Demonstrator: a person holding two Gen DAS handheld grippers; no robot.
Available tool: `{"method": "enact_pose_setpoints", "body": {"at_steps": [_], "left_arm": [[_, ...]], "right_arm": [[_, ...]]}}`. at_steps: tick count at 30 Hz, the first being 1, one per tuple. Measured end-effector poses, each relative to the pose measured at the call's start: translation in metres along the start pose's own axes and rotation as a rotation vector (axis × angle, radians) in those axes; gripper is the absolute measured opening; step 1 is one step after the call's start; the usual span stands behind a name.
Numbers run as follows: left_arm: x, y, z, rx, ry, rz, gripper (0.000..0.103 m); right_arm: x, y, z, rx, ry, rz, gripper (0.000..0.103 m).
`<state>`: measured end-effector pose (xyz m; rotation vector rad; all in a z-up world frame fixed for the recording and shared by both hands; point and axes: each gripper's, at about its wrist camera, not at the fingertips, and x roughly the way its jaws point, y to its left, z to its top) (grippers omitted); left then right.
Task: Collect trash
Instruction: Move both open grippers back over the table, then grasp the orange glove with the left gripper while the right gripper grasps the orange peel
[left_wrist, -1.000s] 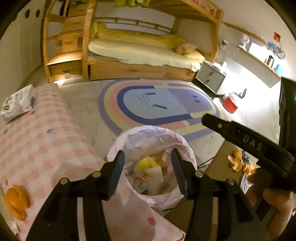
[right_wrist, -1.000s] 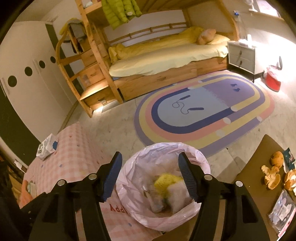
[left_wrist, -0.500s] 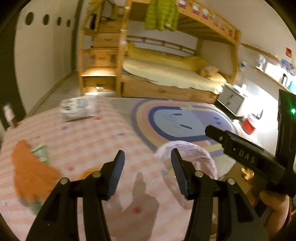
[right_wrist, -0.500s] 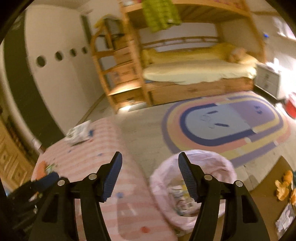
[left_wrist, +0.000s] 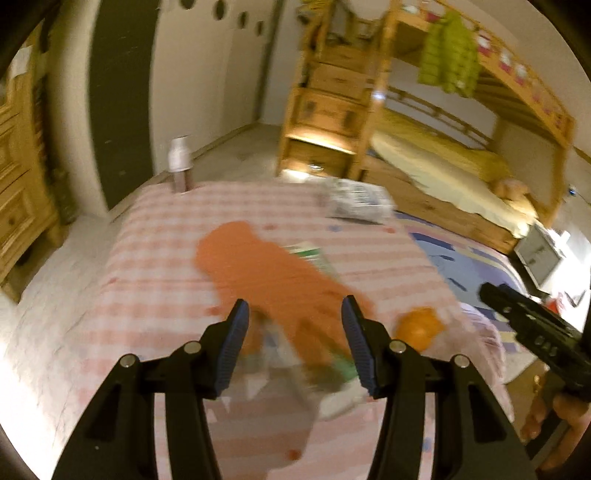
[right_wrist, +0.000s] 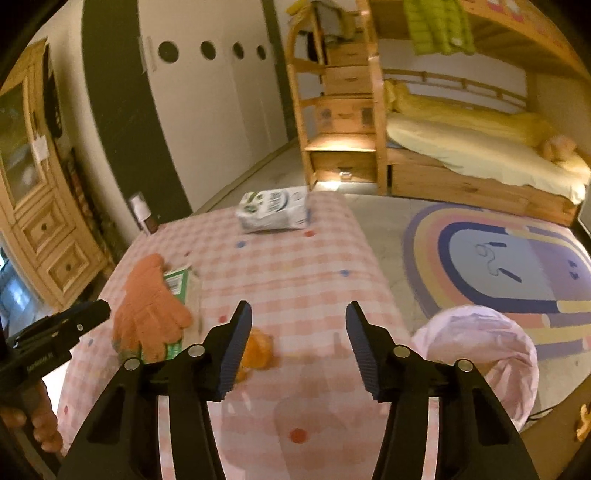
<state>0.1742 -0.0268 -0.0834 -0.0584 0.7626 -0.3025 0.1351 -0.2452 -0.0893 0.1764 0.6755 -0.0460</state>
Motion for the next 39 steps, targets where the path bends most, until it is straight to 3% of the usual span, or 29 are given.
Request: {"method": "enact_pose_setpoints", "body": {"at_steps": [5, 10, 18, 22, 23, 25, 27, 29, 32, 34, 36, 39], "left_arm": [[0.006, 0.022, -0.002, -0.025, 0.037, 0.005, 0.051], [0.022, 0.016, 0.004, -0.025, 0.067, -0.041, 0.051], [0.058, -0.006, 0.009, 0.059, 0.131, 0.008, 0.051], [0.063, -0.010, 0.006, 0.098, 0.152, 0.024, 0.044], [0.062, -0.011, 0.005, 0.109, 0.148, 0.031, 0.042], [0.059, -0.011, 0.005, 0.132, 0.127, 0.060, 0.022], [0.055, -0.008, 0.006, 0.144, 0.108, 0.086, 0.012], [0.048, -0.002, 0.009, 0.121, 0.076, 0.086, 0.011], [0.011, 0.007, 0.015, 0.098, -0.063, 0.120, 0.011], [-0.011, 0.017, 0.013, 0.061, -0.108, 0.100, 0.011], [-0.022, 0.027, 0.008, 0.037, -0.114, 0.091, 0.011], [-0.023, 0.033, 0.003, 0.031, -0.093, 0.091, 0.011]], "right_arm": [[0.010, 0.017, 0.002, -0.023, 0.012, -0.005, 0.052], [0.014, 0.027, 0.001, -0.060, 0.014, -0.024, 0.052], [0.015, 0.024, 0.001, -0.061, 0.018, -0.041, 0.053], [0.014, 0.020, 0.001, -0.055, 0.022, -0.044, 0.053], [0.014, 0.019, 0.002, -0.053, 0.021, -0.043, 0.053], [0.013, 0.018, 0.001, -0.051, 0.021, -0.041, 0.053], [0.012, 0.018, 0.001, -0.057, 0.021, -0.040, 0.053], [0.011, 0.020, 0.001, -0.068, 0.015, -0.039, 0.053], [0.009, 0.025, 0.000, -0.093, -0.004, -0.033, 0.054], [0.009, 0.030, -0.001, -0.109, -0.004, -0.019, 0.066], [0.014, 0.036, -0.005, -0.140, 0.030, 0.010, 0.074], [0.024, 0.046, -0.011, -0.184, 0.092, 0.037, 0.074]]}}
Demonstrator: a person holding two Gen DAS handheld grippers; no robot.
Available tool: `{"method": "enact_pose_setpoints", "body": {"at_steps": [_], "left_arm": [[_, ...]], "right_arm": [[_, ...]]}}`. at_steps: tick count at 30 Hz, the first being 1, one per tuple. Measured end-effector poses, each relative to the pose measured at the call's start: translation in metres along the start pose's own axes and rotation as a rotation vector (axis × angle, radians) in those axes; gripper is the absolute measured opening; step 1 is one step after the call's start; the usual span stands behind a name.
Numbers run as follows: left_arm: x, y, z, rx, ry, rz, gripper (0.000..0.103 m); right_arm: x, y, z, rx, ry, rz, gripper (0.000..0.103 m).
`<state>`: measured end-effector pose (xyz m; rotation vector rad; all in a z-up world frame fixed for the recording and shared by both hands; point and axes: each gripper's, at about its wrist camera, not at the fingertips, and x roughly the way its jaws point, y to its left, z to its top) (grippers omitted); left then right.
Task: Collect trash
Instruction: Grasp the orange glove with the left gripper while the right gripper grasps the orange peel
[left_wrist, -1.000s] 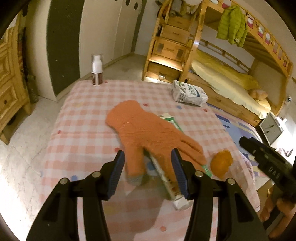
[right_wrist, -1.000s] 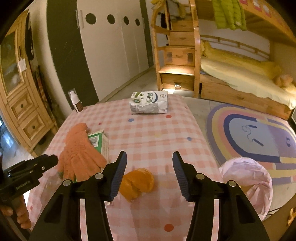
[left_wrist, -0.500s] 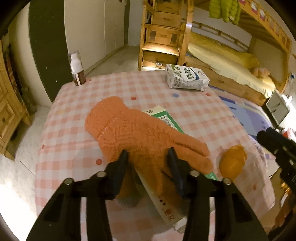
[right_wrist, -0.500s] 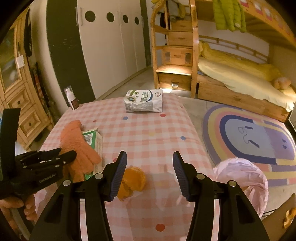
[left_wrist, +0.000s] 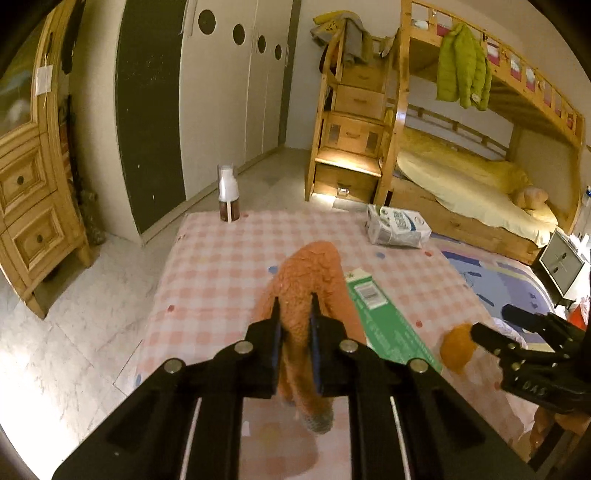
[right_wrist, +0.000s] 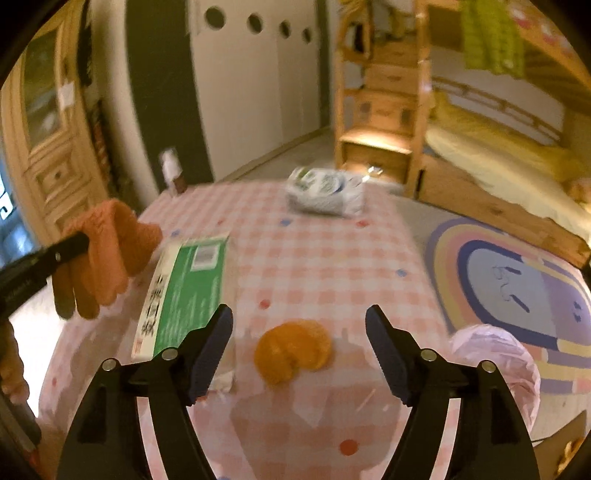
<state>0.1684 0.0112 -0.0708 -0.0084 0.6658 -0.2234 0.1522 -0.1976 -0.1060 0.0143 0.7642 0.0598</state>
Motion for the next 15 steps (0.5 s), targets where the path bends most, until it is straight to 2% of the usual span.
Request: {"method": "enact_pose_setpoints", "body": {"at_steps": [4, 8, 15], "left_arm": [[0.000, 0.002, 0.000, 0.004, 0.002, 0.016, 0.011], [0.003, 0.005, 0.002, -0.022, 0.012, -0.008, 0.011], [0.006, 0.003, 0.001, -0.012, 0.021, -0.006, 0.011]], "right_arm": [[0.015, 0.001, -0.005, -0.006, 0.079, -0.013, 0.074], [0.024, -0.001, -0.006, -0.002, 0.100, -0.032, 0.074], [0.046, -0.002, -0.010, -0.117, 0.158, -0.008, 0.074]]}}
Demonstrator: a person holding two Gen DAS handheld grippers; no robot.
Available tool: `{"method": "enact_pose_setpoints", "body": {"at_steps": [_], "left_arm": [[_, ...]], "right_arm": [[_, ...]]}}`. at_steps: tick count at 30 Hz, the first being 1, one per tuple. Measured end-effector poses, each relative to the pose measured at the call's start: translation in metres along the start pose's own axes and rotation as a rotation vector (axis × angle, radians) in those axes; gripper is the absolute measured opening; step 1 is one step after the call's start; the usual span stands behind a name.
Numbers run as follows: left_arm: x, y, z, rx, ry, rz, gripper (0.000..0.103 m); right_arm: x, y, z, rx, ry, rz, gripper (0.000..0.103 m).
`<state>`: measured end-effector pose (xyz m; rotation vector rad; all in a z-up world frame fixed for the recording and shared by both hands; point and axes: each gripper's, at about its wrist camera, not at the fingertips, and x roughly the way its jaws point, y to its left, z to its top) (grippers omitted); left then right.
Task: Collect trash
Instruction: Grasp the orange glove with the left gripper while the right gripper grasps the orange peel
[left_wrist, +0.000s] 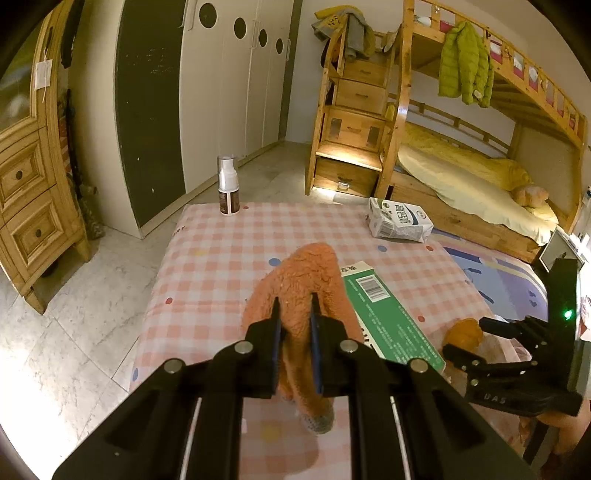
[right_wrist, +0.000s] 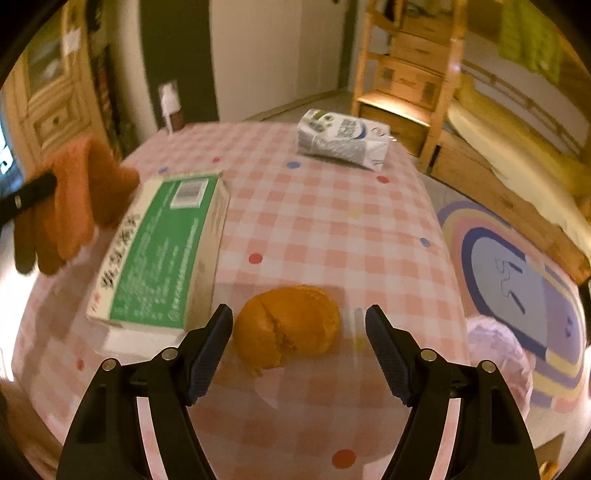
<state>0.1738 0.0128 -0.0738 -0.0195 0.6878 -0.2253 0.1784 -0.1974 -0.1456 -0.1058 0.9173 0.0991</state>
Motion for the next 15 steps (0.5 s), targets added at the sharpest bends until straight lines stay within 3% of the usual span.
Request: {"method": "enact_pose_setpoints", "body": {"at_steps": [5, 9, 15], "left_arm": [[0.001, 0.000, 0.000, 0.000, 0.000, -0.002, 0.011], [0.001, 0.001, 0.000, -0.001, 0.000, -0.001, 0.011], [0.000, 0.000, 0.000, -0.002, -0.001, -0.002, 0.011]], "right_arm": [[-0.004, -0.016, -0.002, 0.081, -0.036, 0.155, 0.069], [-0.009, -0.010, -0.002, 0.044, -0.059, 0.161, 0.051], [-0.023, -0.003, -0.002, -0.004, -0.094, 0.123, 0.037]]}}
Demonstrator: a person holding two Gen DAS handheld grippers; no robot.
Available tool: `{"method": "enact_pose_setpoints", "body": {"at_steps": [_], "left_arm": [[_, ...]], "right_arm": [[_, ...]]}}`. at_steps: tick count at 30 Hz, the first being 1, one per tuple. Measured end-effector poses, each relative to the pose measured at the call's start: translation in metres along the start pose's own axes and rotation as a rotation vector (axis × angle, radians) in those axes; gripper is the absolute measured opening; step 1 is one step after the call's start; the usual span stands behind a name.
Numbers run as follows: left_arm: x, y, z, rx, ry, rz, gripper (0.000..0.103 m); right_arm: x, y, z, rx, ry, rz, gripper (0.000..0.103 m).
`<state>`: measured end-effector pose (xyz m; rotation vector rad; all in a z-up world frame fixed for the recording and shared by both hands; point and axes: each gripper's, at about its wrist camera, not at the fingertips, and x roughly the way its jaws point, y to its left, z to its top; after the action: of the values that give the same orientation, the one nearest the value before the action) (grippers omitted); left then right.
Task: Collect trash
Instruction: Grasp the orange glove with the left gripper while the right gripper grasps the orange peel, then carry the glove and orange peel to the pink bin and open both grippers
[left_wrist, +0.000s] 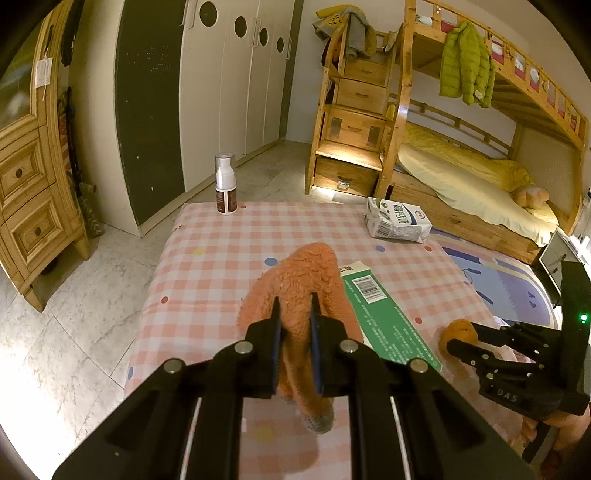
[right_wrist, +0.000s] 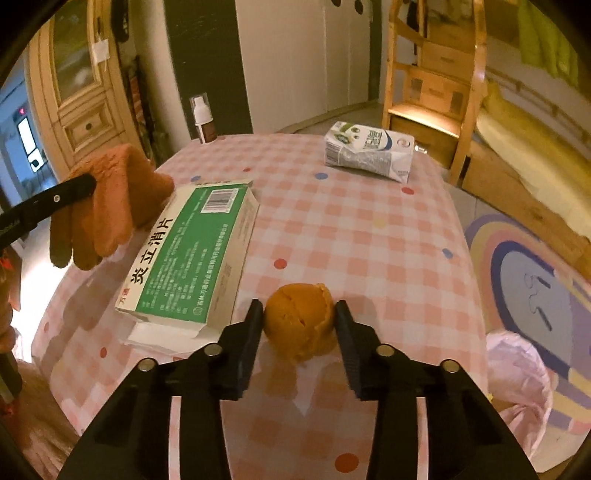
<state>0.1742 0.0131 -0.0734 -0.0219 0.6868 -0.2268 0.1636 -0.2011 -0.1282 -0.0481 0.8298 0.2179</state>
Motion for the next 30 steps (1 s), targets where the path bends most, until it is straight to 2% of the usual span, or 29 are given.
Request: {"method": "enact_pose_setpoints", "body": {"at_steps": [2, 7, 10, 15, 22, 30], "left_arm": [[-0.001, 0.000, 0.002, -0.006, -0.014, -0.019, 0.011], [-0.019, -0.021, 0.005, -0.001, -0.096, -0.174, 0.011], [-0.021, -0.039, 0.005, 0.025, -0.106, -0.232, 0.011], [-0.015, -0.075, 0.004, 0.084, -0.090, -0.283, 0.011], [-0.009, -0.122, 0.003, 0.152, -0.077, -0.353, 0.011], [0.004, -0.196, -0.005, 0.261, -0.051, -0.448, 0.011]], "right_arm": [[-0.017, 0.000, 0.001, 0.000, -0.063, -0.029, 0.036], [-0.057, -0.007, 0.003, 0.078, -0.206, -0.040, 0.036], [-0.066, -0.009, -0.001, 0.080, -0.226, -0.073, 0.036], [-0.077, -0.026, -0.007, 0.122, -0.238, -0.117, 0.036], [-0.101, -0.074, -0.025, 0.271, -0.269, -0.190, 0.036], [-0.126, -0.131, -0.056, 0.451, -0.270, -0.329, 0.037]]}}
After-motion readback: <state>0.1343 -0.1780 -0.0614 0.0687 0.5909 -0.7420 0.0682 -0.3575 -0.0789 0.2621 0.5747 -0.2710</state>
